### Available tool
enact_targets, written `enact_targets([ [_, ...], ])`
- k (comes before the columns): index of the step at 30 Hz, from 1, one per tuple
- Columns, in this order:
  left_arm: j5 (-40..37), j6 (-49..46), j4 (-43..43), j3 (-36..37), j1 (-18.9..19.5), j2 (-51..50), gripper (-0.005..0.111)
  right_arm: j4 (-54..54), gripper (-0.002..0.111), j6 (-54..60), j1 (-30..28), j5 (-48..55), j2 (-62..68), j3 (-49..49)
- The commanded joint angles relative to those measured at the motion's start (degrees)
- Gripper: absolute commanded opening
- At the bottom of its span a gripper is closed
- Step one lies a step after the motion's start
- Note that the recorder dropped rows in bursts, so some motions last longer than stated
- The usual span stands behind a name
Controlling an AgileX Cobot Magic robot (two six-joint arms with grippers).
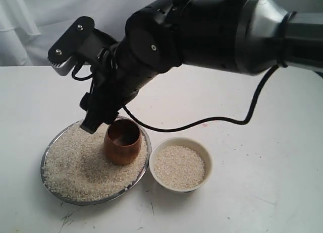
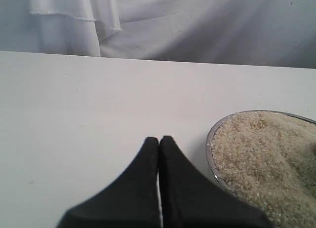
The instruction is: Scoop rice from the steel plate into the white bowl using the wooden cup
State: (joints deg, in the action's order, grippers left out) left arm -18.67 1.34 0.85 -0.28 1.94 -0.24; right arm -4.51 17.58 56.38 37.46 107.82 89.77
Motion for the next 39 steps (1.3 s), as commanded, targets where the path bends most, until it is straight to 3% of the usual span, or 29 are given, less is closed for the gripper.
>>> enact_targets([
  [1,0.4,0.0,0.09,0.28,0.11,0.24,0.0,-3.27,0.056,-4.12,-1.01,10.41,-1.22,-1.05],
  [7,0.4,0.0,0.09,0.28,0.11,0.24,0.0,-4.22,0.046,-5.79,-2.1,12.72,-2.38,-5.22],
  [12,0.4,0.0,0.09,0.28,0.11,0.24,0.0,-5.79,0.045,-7.66,-3.31,13.02,-3.03,-6.31],
  [25,0.4,0.0,0.09,0.28,0.11,0.24,0.0,-5.58,0.042,-7.72,-4.19,-0.49,0.66,-12.14],
  [39,0.4,0.0,0.09,0.28,0.11,0.24,0.0,-5.58,0.038,-7.95,-3.81,-4.19,2.63,-11.23],
])
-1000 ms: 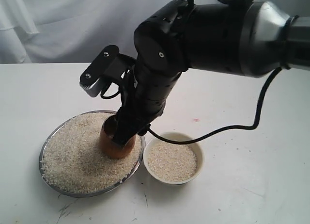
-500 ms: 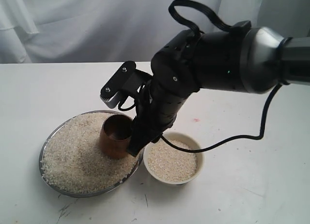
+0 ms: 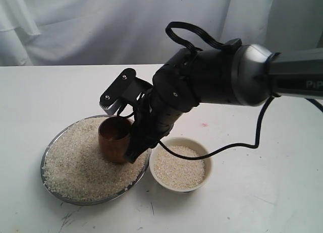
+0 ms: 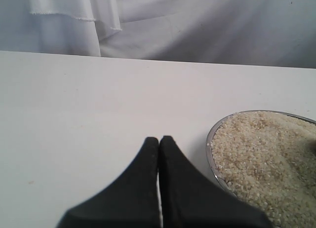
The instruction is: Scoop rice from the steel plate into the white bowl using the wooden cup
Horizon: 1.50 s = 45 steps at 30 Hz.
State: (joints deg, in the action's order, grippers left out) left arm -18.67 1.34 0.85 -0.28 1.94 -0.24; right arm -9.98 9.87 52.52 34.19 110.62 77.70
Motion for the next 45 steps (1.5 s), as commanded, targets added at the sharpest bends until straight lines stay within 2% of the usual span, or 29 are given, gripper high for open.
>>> enact_targets([
  [1,0.4,0.0,0.09,0.28,0.11,0.24,0.0,-0.11,0.038,-0.25,0.06,-1.03,-0.18,1.23],
  [9,0.4,0.0,0.09,0.28,0.11,0.24,0.0,-0.11,0.038,-0.25,0.52,-2.17,-0.08,3.99],
  [45,0.4,0.0,0.09,0.28,0.11,0.24,0.0,1.47,0.038,0.27,3.75,-9.07,3.66,4.55],
])
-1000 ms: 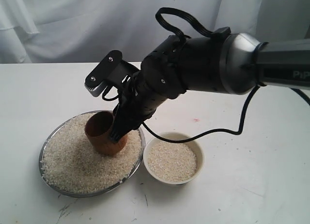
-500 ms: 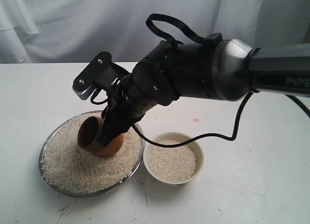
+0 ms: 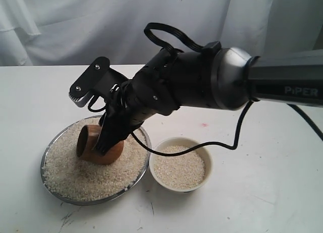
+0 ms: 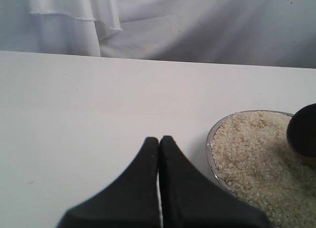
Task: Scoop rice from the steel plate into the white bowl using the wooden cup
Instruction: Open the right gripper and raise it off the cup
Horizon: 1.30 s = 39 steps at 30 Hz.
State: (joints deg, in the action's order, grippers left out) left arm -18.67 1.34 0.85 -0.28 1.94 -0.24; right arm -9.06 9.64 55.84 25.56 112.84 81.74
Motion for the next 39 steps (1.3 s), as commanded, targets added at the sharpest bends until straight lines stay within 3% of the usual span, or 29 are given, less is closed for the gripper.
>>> enact_targets([
  [1,0.4,0.0,0.09,0.28,0.11,0.24,0.0,0.54,0.038,0.49,0.48,-0.44,1.7,0.87],
  [17,0.4,0.0,0.09,0.28,0.11,0.24,0.0,-2.69,0.038,1.03,-0.85,6.17,-1.11,3.73],
  [22,0.4,0.0,0.09,0.28,0.11,0.24,0.0,-0.04,0.043,11.91,-3.18,9.02,-4.47,3.73],
  [30,0.4,0.0,0.09,0.28,0.11,0.24,0.0,16.69,0.044,38.84,-7.61,16.15,-4.22,3.73],
  [39,0.4,0.0,0.09,0.28,0.11,0.24,0.0,30.23,0.042,45.45,-9.02,16.44,-4.22,3.73],
])
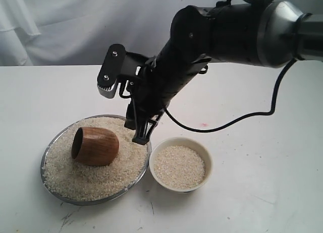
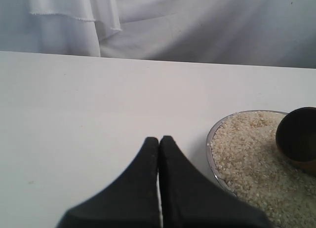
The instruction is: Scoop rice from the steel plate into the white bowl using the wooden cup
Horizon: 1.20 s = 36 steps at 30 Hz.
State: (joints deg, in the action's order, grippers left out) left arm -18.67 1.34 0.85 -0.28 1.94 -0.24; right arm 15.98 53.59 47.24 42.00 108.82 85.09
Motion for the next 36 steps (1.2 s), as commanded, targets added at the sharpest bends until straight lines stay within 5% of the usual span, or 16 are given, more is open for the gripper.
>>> enact_targets([
  [1,0.4,0.0,0.09,0.28,0.11,0.24,0.0,6.41,0.042,1.51,-0.53,-0.3,-0.19,0.37],
  [10,0.4,0.0,0.09,0.28,0.11,0.24,0.0,12.09,0.041,-0.67,-0.38,-1.8,-0.07,0.37],
  [15,0.4,0.0,0.09,0.28,0.11,0.24,0.0,-11.05,0.041,-34.72,0.68,-4.78,-0.07,0.37],
  [19,0.4,0.0,0.09,0.28,0.11,0.24,0.0,-14.07,0.041,-33.65,0.02,-3.25,-0.23,0.37],
  [24,0.4,0.0,0.09,0.28,0.11,0.24,0.0,3.59,0.04,-17.07,-5.44,-1.52,-0.23,0.37],
  [27,0.4,0.0,0.09,0.28,0.11,0.24,0.0,15.54,0.039,4.8,-9.27,6.08,0.01,0.37],
  [32,0.4,0.0,0.09,0.28,0.11,0.24,0.0,31.83,0.039,25.92,-13.64,13.54,1.35,0.37],
  [36,0.4,0.0,0.09,0.28,0.11,0.24,0.0,36.03,0.044,31.11,-13.89,15.27,3.15,0.37],
])
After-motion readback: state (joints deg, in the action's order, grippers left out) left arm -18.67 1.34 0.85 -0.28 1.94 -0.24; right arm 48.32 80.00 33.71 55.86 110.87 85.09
